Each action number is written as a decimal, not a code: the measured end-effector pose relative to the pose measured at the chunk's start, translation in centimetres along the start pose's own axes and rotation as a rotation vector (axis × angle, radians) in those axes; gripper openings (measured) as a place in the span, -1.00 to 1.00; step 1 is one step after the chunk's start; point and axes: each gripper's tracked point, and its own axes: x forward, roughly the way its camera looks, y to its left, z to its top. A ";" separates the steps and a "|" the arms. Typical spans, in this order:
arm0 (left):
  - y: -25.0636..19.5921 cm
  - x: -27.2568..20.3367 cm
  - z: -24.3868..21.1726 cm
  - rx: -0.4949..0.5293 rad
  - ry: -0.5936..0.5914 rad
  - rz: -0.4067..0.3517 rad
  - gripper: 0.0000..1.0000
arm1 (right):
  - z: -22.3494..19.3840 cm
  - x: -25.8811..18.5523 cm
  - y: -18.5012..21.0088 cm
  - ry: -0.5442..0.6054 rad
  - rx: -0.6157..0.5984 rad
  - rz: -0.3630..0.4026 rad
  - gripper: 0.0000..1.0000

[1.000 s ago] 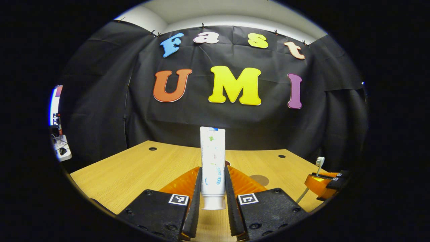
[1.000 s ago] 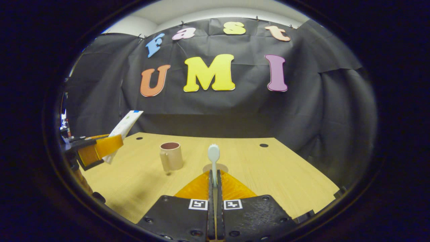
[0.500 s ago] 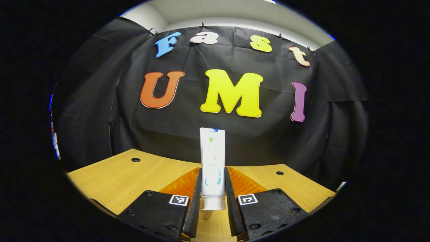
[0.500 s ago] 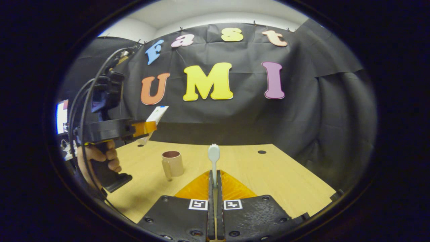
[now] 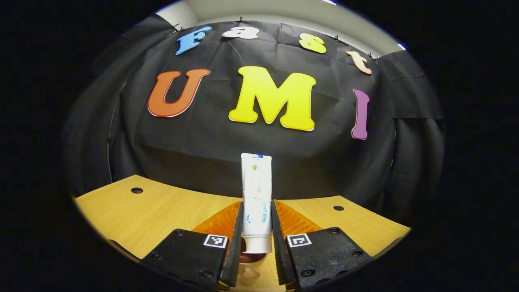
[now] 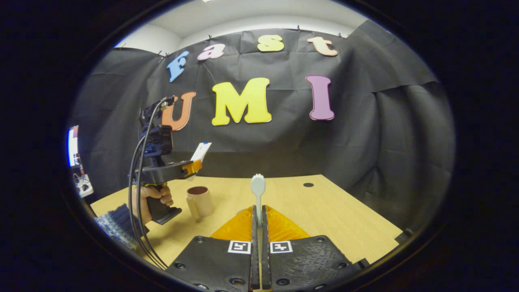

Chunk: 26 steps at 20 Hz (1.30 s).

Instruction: Put the toothbrush and toothpaste on the desktop into the cup, then pick up the cup and place it on the coaster on the desktop.

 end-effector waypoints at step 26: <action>1.7 -4.8 1.4 0.023 -0.017 -0.003 0.51 | -0.1 0.5 -0.2 0.010 0.005 0.041 -0.95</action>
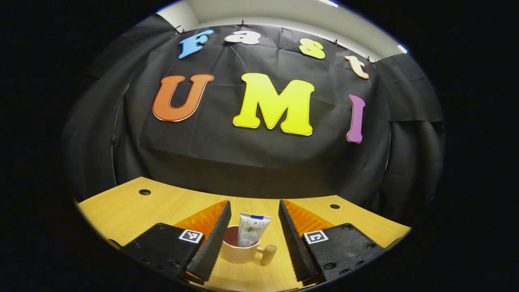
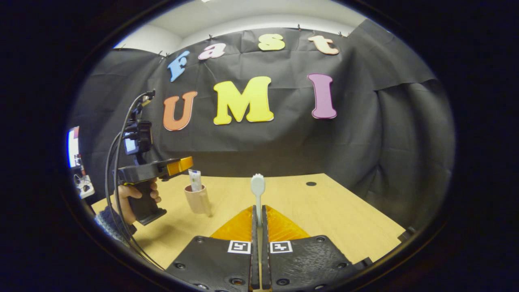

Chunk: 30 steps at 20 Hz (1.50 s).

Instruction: Put the toothbrush and toothpaste on the desktop into the cup, then pick up the cup and place it on the coaster on the desktop.

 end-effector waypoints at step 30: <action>11.3 -14.4 -5.6 0.001 0.004 0.132 0.96 | 10.8 21.0 26.9 -0.069 0.033 0.211 -0.94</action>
